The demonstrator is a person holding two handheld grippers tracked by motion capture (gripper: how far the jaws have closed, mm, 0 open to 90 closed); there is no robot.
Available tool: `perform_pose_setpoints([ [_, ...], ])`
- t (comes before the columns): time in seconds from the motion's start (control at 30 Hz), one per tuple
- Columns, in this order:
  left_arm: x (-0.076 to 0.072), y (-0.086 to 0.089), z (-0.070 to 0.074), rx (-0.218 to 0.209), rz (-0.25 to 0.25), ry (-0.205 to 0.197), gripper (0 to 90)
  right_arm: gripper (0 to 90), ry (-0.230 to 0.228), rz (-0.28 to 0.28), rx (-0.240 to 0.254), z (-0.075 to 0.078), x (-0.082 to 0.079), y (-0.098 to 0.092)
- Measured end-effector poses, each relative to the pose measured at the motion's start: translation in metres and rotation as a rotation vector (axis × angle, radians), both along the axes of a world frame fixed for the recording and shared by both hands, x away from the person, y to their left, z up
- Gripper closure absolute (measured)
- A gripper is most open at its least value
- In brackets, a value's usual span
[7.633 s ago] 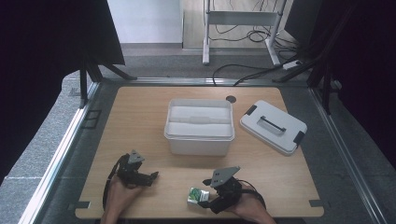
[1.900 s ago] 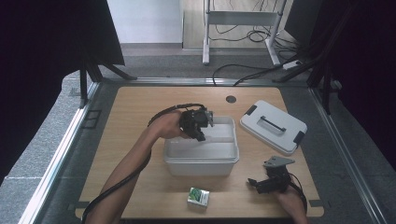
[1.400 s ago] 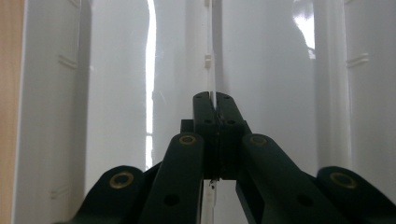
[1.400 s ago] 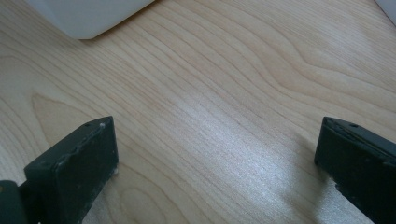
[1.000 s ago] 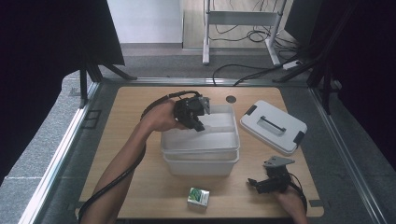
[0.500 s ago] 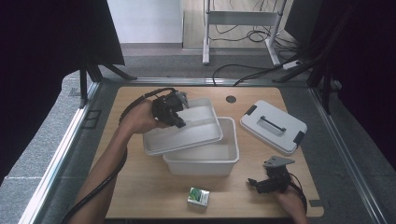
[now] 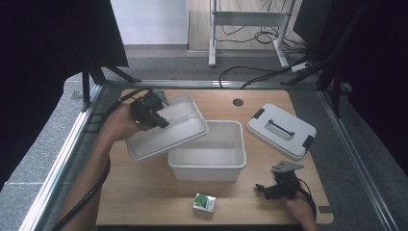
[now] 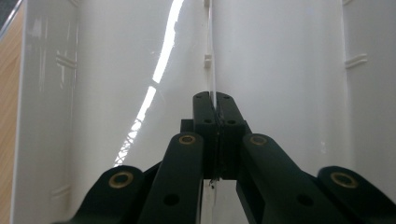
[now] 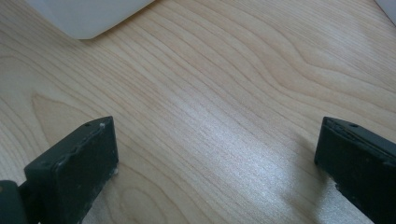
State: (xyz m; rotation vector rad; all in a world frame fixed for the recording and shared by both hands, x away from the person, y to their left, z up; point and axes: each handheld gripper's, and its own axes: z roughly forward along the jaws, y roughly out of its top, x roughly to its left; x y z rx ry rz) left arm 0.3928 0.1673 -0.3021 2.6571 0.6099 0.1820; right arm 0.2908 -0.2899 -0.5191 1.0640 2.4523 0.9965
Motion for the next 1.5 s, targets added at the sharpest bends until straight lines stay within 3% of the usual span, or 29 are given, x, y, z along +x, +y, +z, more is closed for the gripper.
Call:
perform_pose_setpoints([
  [0.23,-0.008,0.031,0.001,-0.007,0.089,-0.002,89.1,0.0,0.0,0.0,0.0,0.0,0.0,0.0],
  [0.37,-0.014,0.049,0.001,-0.034,0.147,-0.006,89.1,0.0,0.0,0.0,0.0,0.0,0.0,0.0],
  [0.7,-0.028,0.096,-0.003,-0.01,0.248,-0.008,89.1,0.0,0.0,0.0,0.0,0.0,0.0,0.0],
  [0.77,-0.029,0.099,-0.005,-0.012,0.256,-0.008,89.0,0.0,0.001,0.0,0.0,0.0,0.0,0.0],
  [1.0,-0.028,0.107,-0.033,-0.019,0.278,0.011,89.1,0.0,-0.004,0.003,-0.001,0.0,0.0,0.0],
  [1.5,-0.024,0.107,-0.098,-0.03,0.314,0.049,89.1,0.0,-0.002,0.004,-0.002,0.0,0.0,0.0],
])
